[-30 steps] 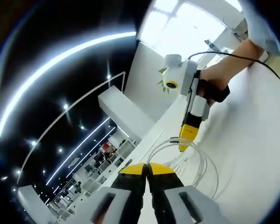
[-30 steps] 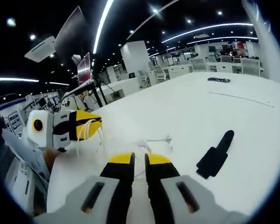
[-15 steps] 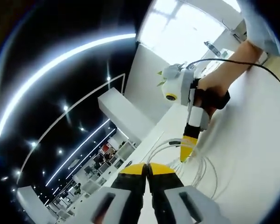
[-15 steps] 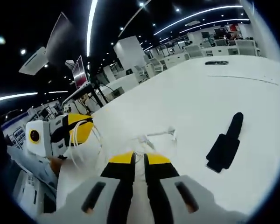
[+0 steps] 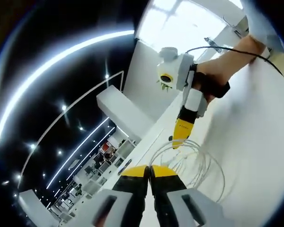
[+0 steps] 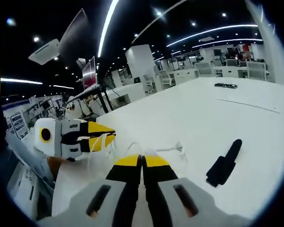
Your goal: Peel open the Velcro strap on the desktop, arrange the wired earphones neatly onto it, and close the Velcro strap to secure them.
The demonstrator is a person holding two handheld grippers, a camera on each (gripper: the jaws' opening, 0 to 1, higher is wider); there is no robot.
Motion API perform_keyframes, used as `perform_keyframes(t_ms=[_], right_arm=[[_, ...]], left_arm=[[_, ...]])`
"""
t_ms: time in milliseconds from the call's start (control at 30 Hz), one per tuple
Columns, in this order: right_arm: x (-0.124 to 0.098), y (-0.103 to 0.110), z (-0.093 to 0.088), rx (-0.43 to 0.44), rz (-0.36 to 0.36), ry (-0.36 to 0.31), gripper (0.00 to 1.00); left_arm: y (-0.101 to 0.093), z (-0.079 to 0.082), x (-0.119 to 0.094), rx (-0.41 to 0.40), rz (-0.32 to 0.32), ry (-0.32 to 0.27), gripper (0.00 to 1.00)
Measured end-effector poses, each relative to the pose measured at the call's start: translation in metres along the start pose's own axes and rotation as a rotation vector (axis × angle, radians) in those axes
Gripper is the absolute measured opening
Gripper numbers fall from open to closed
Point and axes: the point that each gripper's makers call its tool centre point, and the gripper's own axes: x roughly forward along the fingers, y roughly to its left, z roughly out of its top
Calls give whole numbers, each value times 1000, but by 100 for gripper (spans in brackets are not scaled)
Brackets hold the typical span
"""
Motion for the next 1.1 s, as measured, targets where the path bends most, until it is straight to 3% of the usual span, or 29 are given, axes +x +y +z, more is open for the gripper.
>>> perform_keyframes(t_ms=[167, 733, 1100], right_arm=[[-1, 7, 6, -35, -10, -11, 4], [2, 32, 9, -127, 76, -22, 4], [3, 40, 6, -153, 124, -5, 4]], left_arm=[[-6, 3, 1, -32, -31, -11, 6], [-5, 3, 3, -35, -35, -9, 8], [-6, 8, 1, 26, -53, -20, 6]])
